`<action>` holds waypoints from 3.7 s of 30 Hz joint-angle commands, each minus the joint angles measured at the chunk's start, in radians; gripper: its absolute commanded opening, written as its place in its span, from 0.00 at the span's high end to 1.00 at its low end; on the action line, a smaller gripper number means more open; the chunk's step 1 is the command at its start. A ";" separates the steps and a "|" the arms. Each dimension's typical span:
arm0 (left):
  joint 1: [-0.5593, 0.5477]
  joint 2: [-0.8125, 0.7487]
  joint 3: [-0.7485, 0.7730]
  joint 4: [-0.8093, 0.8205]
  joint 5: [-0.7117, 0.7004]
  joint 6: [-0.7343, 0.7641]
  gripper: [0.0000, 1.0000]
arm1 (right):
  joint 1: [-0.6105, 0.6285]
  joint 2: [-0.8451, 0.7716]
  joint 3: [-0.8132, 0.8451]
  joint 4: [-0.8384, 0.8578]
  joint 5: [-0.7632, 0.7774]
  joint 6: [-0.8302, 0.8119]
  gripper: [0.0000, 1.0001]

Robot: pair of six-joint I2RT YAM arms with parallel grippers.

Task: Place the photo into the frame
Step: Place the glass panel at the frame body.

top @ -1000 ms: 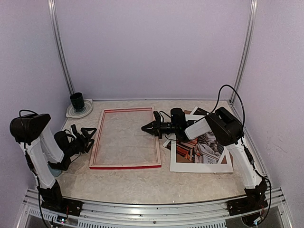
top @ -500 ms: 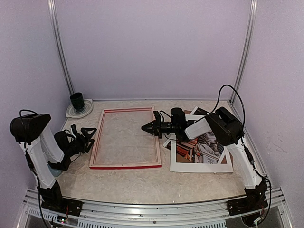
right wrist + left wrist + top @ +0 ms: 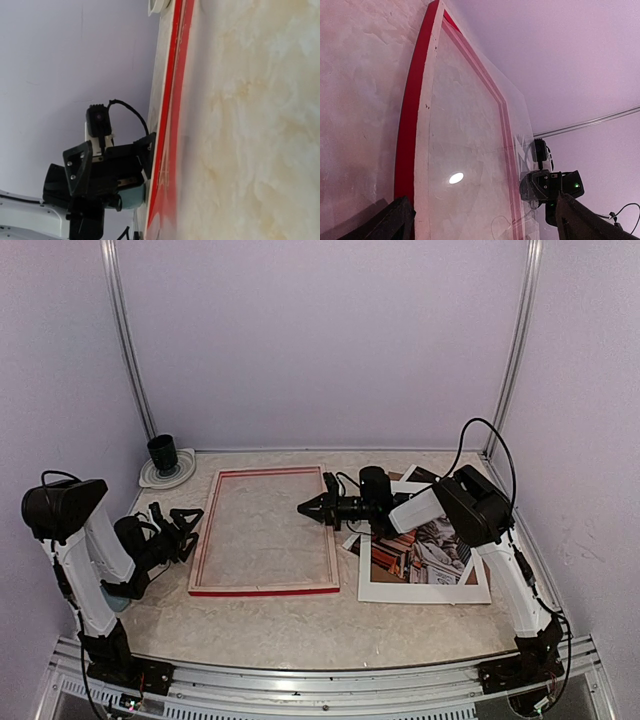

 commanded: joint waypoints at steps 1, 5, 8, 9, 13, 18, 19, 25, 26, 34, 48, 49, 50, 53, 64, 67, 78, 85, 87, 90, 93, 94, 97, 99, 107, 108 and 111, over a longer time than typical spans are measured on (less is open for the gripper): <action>-0.001 0.024 -0.013 -0.014 0.043 -0.014 0.01 | 0.019 -0.058 0.007 0.064 0.015 0.001 1.00; -0.002 0.026 -0.013 -0.012 0.043 -0.013 0.01 | 0.019 -0.058 0.009 0.078 0.015 0.007 1.00; -0.001 0.027 -0.013 -0.011 0.044 -0.014 0.01 | 0.019 -0.055 0.012 0.083 0.015 0.007 1.00; -0.001 0.027 -0.013 -0.009 0.043 -0.015 0.01 | 0.019 -0.054 0.015 0.086 0.015 0.009 1.00; -0.001 0.028 -0.013 -0.007 0.044 -0.015 0.01 | 0.020 -0.055 0.018 0.084 0.016 0.001 1.00; -0.001 0.030 -0.013 -0.006 0.045 -0.017 0.01 | 0.019 -0.049 0.027 0.056 0.018 -0.013 1.00; -0.002 0.030 -0.013 -0.006 0.046 -0.017 0.01 | 0.020 -0.047 0.027 0.056 0.019 -0.013 1.00; -0.002 0.032 -0.013 -0.004 0.046 -0.018 0.01 | 0.020 -0.042 0.032 0.063 0.023 -0.011 1.00; -0.001 0.031 -0.013 -0.003 0.046 -0.017 0.01 | 0.018 -0.044 0.032 0.065 0.023 -0.011 1.00; -0.002 0.033 -0.013 0.000 0.047 -0.020 0.01 | 0.019 -0.050 0.038 0.044 0.030 -0.036 1.00; -0.001 0.034 -0.013 0.002 0.047 -0.021 0.01 | 0.020 -0.039 0.059 0.024 0.029 -0.049 1.00; -0.002 0.036 -0.013 0.003 0.048 -0.021 0.01 | 0.021 -0.037 0.058 0.023 0.029 -0.048 1.00; -0.002 0.036 -0.013 0.005 0.048 -0.022 0.01 | 0.022 -0.036 0.059 0.022 0.029 -0.048 1.00; -0.001 0.039 -0.013 0.008 0.049 -0.022 0.01 | 0.023 -0.033 0.060 0.019 0.027 -0.048 1.00; -0.002 0.043 -0.013 0.012 0.048 -0.025 0.01 | 0.025 -0.045 0.057 -0.040 0.030 -0.083 0.85; -0.001 0.043 -0.013 0.012 0.049 -0.025 0.01 | 0.025 -0.053 0.060 -0.062 0.036 -0.096 0.82; -0.001 0.044 -0.013 0.017 0.052 -0.030 0.01 | 0.023 -0.076 0.090 -0.191 0.048 -0.165 0.67; -0.001 0.044 -0.013 0.018 0.053 -0.030 0.01 | 0.024 -0.100 0.107 -0.294 0.068 -0.229 0.58; -0.002 0.045 -0.013 0.019 0.053 -0.031 0.01 | 0.025 -0.105 0.111 -0.314 0.071 -0.245 0.56; -0.002 0.045 -0.013 0.020 0.053 -0.031 0.01 | 0.025 -0.115 0.115 -0.348 0.079 -0.267 0.52; -0.002 0.046 -0.013 0.020 0.052 -0.031 0.01 | 0.025 -0.124 0.122 -0.386 0.088 -0.290 0.48; -0.001 0.046 -0.013 0.020 0.052 -0.032 0.01 | 0.025 -0.126 0.123 -0.398 0.091 -0.297 0.46; -0.001 0.046 -0.013 0.021 0.054 -0.032 0.01 | 0.024 -0.137 0.124 -0.434 0.103 -0.320 0.44; -0.002 0.046 -0.013 0.021 0.052 -0.032 0.01 | 0.026 -0.146 0.123 -0.466 0.114 -0.338 0.42; -0.002 0.050 -0.013 0.024 0.051 -0.032 0.01 | 0.026 -0.181 0.144 -0.609 0.173 -0.424 0.41; -0.002 0.050 -0.013 0.026 0.051 -0.032 0.01 | 0.028 -0.186 0.146 -0.626 0.182 -0.433 0.40; -0.002 0.050 -0.013 0.026 0.052 -0.032 0.01 | 0.029 -0.199 0.159 -0.687 0.209 -0.468 0.40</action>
